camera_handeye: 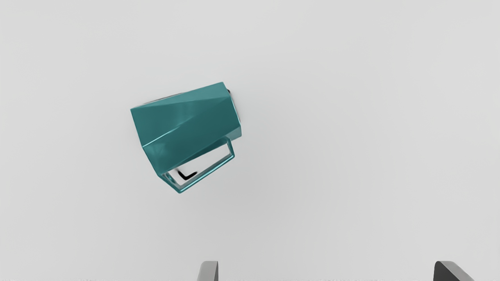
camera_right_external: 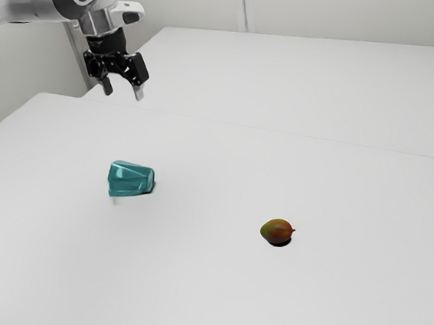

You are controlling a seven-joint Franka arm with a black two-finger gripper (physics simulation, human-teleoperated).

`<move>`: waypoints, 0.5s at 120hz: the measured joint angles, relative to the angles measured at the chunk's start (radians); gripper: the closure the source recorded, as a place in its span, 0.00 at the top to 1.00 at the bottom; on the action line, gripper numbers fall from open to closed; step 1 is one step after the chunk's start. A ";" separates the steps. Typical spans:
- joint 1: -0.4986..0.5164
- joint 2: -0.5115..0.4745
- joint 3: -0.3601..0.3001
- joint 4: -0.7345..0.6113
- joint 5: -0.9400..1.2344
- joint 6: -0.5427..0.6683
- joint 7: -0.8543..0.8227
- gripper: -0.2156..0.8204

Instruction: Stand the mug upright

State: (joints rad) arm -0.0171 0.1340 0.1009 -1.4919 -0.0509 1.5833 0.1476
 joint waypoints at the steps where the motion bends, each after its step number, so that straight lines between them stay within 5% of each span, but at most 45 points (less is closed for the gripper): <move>1: 0.000 0.000 0.000 0.000 0.000 0.000 0.000 0.79; 46: -0.004 0.005 0.005 0.002 -0.010 -0.011 -0.007 0.79; 60: -0.012 0.020 0.111 0.007 -0.094 -0.010 0.017 0.79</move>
State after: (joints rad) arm -0.0296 0.1541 0.2123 -1.4844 -0.1451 1.5729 0.1650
